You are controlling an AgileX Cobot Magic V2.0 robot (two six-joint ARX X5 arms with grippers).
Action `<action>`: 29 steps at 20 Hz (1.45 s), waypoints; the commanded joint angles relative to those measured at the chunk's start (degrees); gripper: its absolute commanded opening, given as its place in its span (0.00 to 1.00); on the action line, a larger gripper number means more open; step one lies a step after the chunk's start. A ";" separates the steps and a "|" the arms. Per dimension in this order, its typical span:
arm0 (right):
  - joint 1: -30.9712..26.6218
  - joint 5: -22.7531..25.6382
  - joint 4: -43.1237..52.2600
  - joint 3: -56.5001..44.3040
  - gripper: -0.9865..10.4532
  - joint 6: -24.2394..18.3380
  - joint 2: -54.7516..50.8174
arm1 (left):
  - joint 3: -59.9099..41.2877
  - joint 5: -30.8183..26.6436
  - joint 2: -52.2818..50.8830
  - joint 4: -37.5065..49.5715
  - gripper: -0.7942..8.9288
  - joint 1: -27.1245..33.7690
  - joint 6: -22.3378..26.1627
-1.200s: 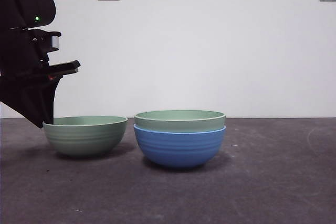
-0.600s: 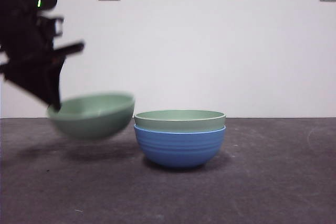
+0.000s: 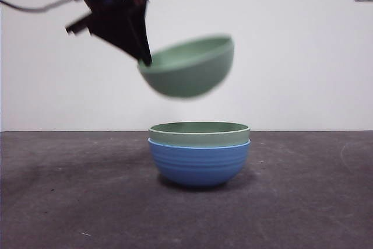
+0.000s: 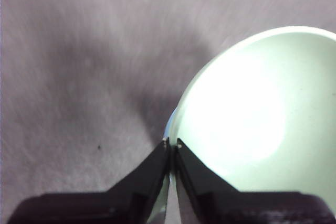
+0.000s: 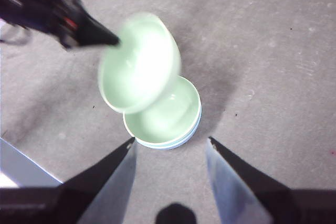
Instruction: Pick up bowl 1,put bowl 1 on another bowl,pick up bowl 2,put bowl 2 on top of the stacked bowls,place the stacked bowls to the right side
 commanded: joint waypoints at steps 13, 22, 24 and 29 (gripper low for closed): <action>0.09 0.17 -2.71 -0.04 0.28 0.92 0.74 | -0.20 0.07 10.38 0.81 0.36 -3.32 -1.66; 0.09 0.17 -1.95 -0.04 0.38 1.70 5.31 | 10.03 -0.20 5.51 -15.98 0.44 -3.32 0.37; 0.09 0.15 -0.94 -0.04 0.52 1.70 7.87 | 15.30 -0.20 2.78 -21.35 0.44 -3.32 1.51; 0.07 0.09 4.48 -0.04 0.53 3.45 18.58 | 27.82 -0.13 -5.11 -34.25 0.44 -3.39 3.30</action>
